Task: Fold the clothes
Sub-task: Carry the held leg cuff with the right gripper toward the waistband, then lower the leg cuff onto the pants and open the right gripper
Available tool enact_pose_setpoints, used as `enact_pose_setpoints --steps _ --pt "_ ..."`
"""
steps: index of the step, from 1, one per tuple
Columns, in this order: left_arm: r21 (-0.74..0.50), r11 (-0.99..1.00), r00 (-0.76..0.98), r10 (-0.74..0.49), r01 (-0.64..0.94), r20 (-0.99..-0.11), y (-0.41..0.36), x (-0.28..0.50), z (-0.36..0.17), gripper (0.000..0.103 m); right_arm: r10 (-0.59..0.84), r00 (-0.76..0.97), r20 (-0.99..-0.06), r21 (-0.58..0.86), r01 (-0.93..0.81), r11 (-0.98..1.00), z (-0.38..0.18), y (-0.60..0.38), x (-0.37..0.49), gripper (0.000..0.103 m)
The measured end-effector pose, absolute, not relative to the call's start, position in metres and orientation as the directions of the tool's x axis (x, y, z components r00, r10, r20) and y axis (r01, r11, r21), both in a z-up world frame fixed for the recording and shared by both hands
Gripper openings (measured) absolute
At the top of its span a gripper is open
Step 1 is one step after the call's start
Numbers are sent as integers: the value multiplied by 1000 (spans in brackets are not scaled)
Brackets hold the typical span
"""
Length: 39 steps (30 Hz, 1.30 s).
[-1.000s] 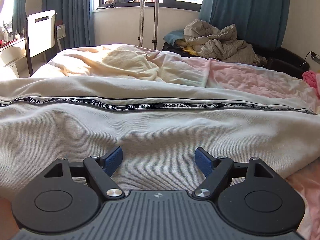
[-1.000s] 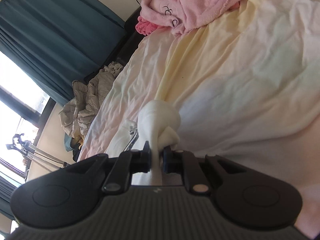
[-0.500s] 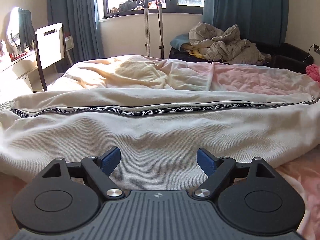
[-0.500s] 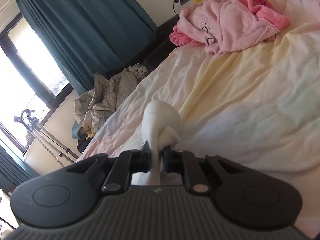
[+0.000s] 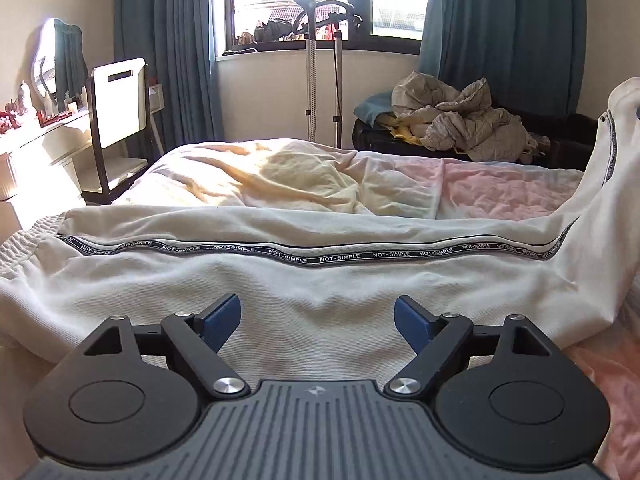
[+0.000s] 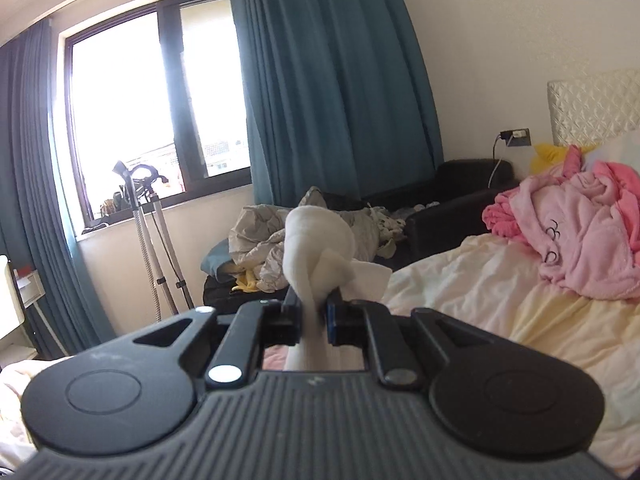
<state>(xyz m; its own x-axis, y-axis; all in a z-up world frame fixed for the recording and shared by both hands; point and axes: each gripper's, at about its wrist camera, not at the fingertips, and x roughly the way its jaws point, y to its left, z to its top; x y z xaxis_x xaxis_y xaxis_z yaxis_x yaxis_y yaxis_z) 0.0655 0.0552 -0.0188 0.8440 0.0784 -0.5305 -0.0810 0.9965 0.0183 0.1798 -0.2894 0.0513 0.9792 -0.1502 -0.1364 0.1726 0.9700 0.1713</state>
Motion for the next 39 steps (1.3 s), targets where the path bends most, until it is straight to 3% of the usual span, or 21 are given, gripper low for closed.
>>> enact_pose_setpoints --steps 5,8,13,15,18,26,33,36,38,39 --pt "-56 986 880 112 -154 -461 89 55 1 86 9 996 -91 -15 -10 1000 52 -188 174 12" --pt "-45 966 887 215 -254 -408 109 48 8 86 123 984 -126 -96 -135 986 27 -127 162 12" --pt "-158 951 887 176 -265 -428 131 47 5 86 302 912 -279 -277 -378 884 -54 -28 131 12" --pt "-163 955 892 158 -247 -423 129 47 5 86 311 886 -345 -322 -422 847 -85 -6 117 13" --pt "-167 961 900 134 -220 -414 125 49 5 86 317 882 -350 -347 -436 830 -106 -5 105 13" --pt "-247 943 915 113 -221 -387 131 47 6 86 402 880 -253 -280 -464 840 -69 -16 97 12" --pt "-341 922 921 38 -182 -388 136 56 -7 86 451 799 -398 -280 -574 769 -105 -11 96 14" --pt "-324 934 926 15 -147 -377 126 61 -11 85 489 761 -427 -232 -615 754 -95 -20 97 27" --pt "-288 952 927 -10 -106 -375 115 65 -15 85 540 709 -453 -195 -670 716 -83 -28 92 43" --pt "-271 959 926 -24 -85 -377 109 68 -17 84 559 694 -454 -187 -687 702 -78 -34 87 45"
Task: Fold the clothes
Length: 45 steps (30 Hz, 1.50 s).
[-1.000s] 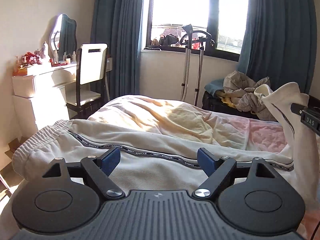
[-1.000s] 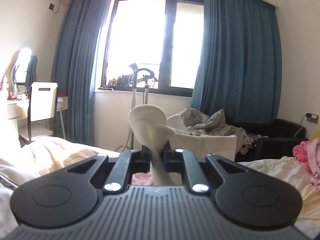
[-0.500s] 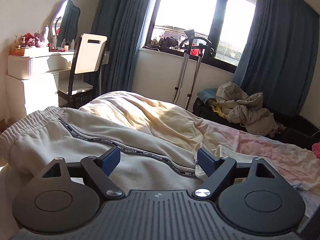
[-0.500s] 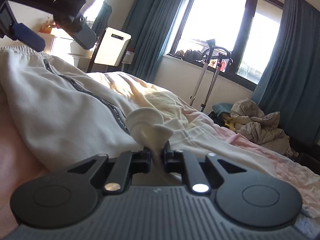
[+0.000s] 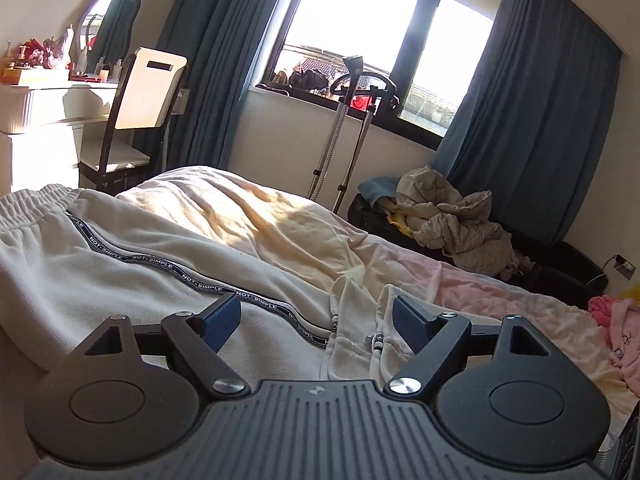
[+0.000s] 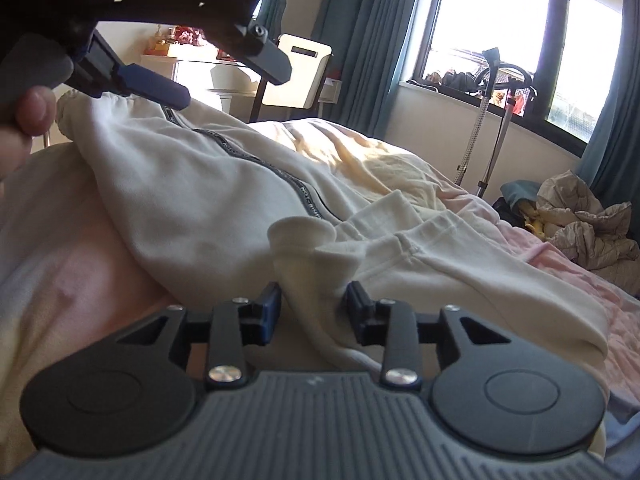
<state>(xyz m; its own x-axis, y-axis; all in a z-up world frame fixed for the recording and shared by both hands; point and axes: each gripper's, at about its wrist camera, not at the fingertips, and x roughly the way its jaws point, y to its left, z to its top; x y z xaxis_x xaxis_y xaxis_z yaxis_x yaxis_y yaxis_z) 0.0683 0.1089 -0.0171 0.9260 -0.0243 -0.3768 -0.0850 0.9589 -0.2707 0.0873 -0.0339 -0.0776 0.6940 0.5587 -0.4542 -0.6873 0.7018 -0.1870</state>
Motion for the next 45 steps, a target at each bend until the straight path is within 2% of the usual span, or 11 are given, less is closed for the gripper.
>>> enact_pose_setpoints --steps 2,5,9,11,13,15,24,29,31,40,45 --pt "-255 966 920 -61 -43 -388 99 76 -22 83 580 676 -454 -159 -702 694 -65 -52 76 51" --pt "-284 959 903 -135 15 -407 90 90 -33 75 599 666 -445 15 -663 749 -52 -100 78 54" --pt "-256 963 887 -193 88 -420 73 99 -42 66 425 819 -385 183 -384 905 -54 -170 100 55" --pt "-226 966 880 -212 124 -424 63 100 -46 65 303 880 -366 142 -269 953 -61 -187 111 55" --pt "-197 967 869 -236 164 -435 52 100 -51 62 246 879 -409 151 -201 968 -77 -195 129 55" --pt "-180 965 855 -253 191 -453 46 101 -57 62 254 828 -500 216 -165 962 -100 -199 145 55" --pt "-153 968 794 -252 201 -552 30 115 -82 58 248 829 -502 323 -86 942 -109 -217 145 55" --pt "-213 970 786 -220 116 -577 38 126 -87 38 210 831 -514 313 -46 949 -112 -219 145 61" --pt "-215 975 792 -181 65 -583 42 128 -88 5 212 837 -505 323 -44 945 -114 -221 144 63" --pt "-439 898 877 -228 21 -423 76 99 -42 5 345 846 -406 562 -66 824 -118 -247 146 75" --pt "-353 935 831 -163 -42 -531 69 105 -67 5 374 837 -399 629 -47 776 -122 -254 156 78"
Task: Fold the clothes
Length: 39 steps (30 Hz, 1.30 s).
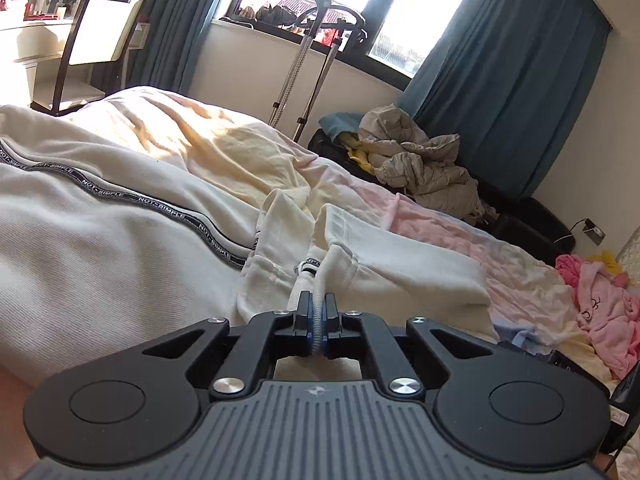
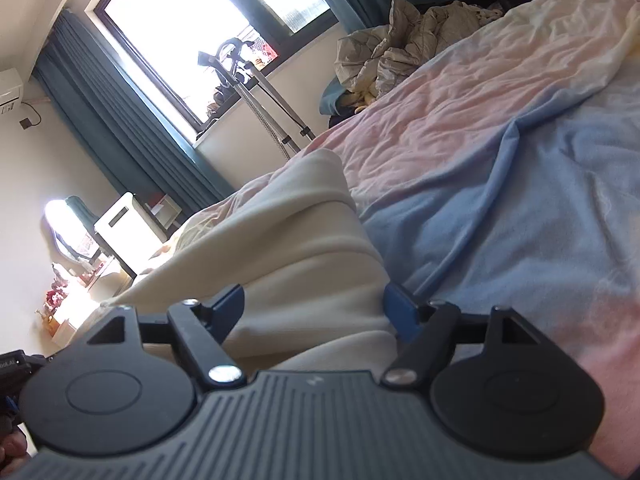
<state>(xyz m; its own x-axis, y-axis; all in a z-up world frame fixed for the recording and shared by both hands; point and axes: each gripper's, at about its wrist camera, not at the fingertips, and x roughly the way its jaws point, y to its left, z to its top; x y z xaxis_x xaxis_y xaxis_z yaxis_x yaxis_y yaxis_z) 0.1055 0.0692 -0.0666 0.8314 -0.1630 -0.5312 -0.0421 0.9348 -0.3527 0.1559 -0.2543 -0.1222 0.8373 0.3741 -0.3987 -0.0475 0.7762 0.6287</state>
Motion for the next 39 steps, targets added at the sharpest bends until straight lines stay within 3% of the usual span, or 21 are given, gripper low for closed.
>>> enact_pose_setpoints --steps 3,6,12,15,19,21,24,28,30,31,33,34,39 --pt "-320 946 811 -143 -57 -568 65 111 -85 6 387 805 -449 649 -5 761 -136 -260 167 78" --pt "-291 956 815 -133 -45 -564 62 112 -86 6 439 792 -425 682 -39 730 -137 -261 171 80" --pt "-316 946 811 -132 -69 -570 68 110 -89 7 569 803 -181 676 -318 664 -93 -244 157 80" --pt "-324 944 810 -136 -70 -570 68 111 -91 8 577 807 -127 736 -313 600 -91 -250 160 81" --pt "-286 957 810 -126 -54 -573 61 112 -92 9 523 772 -361 741 -104 664 -124 -252 180 80" --pt "-268 962 813 -119 -47 -569 59 111 -93 9 531 747 -400 733 -87 675 -139 -250 186 79" --pt "-264 963 813 -109 -56 -571 58 111 -94 9 570 738 -361 739 -146 657 -130 -241 187 81" --pt "-244 968 815 -92 -62 -572 54 110 -94 9 613 769 -182 743 -301 598 -103 -239 175 83" --pt "-237 970 818 -91 -57 -568 52 110 -93 9 612 769 -183 783 -263 564 -106 -244 179 82" --pt "-235 971 820 -91 -54 -566 51 109 -93 9 602 770 -210 799 -220 560 -111 -245 182 77" --pt "-229 972 824 -92 -46 -558 50 108 -92 9 556 778 -293 814 -102 572 -122 -249 187 52" --pt "-226 973 833 -93 -39 -545 48 106 -91 9 539 778 -323 815 -61 576 -126 -251 189 32" --pt "-165 985 903 -26 -51 -429 38 85 -71 10 480 810 -337 756 -70 650 -103 -246 179 24"
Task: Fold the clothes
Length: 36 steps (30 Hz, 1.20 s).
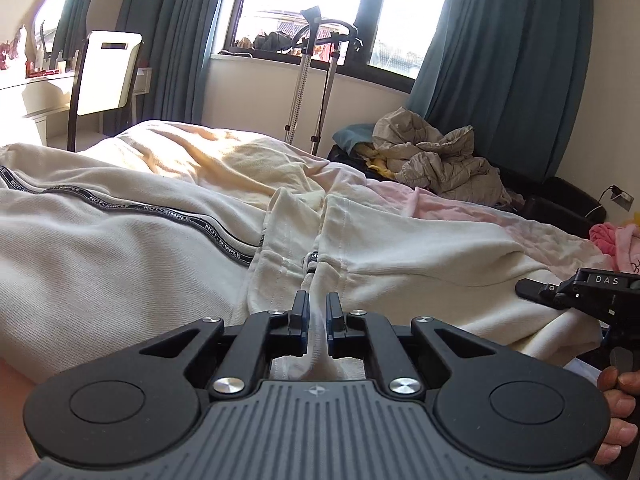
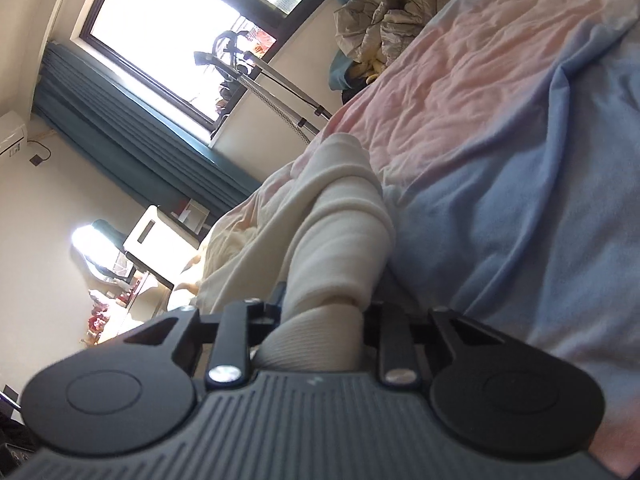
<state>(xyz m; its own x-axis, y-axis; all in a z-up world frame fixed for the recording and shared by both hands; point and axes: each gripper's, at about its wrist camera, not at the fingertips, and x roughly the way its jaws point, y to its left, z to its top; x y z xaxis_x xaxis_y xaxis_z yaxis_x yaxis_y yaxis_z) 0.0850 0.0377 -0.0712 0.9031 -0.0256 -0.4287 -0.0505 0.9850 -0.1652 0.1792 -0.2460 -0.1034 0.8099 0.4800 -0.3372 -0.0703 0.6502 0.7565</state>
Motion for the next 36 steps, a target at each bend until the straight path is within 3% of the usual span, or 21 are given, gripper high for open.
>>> enact_pose_setpoints --steps 5,8,11,21,26,30,32,34,36 --pt "-118 983 919 88 -143 -384 39 81 -51 10 436 845 -310 736 -77 673 -80 -255 164 20" --pt "-88 982 890 110 -165 -441 36 96 -47 10 419 866 -275 722 -102 685 -62 -260 155 20" --pt "17 990 855 126 -137 -502 11 113 -52 10 396 890 -227 708 -129 695 -43 -267 145 20" --pt "72 994 831 -24 77 -556 -119 146 -66 10 265 961 -75 706 -137 695 5 -329 113 20" --pt "108 979 822 -82 171 -563 -182 155 -82 10 161 986 -37 663 -96 743 20 -352 100 20" --pt "114 977 809 -80 179 -583 -189 162 -89 10 111 993 -32 640 -66 766 16 -357 106 20" --pt "102 975 791 -97 198 -604 -178 164 -86 19 105 994 -37 644 -57 763 8 -357 112 20" --pt "110 980 801 -70 167 -595 -158 159 -76 57 96 994 -52 629 -42 776 5 -354 117 20" --pt "114 987 827 -33 117 -561 -127 147 -58 69 85 993 -76 593 -24 805 6 -347 121 20"
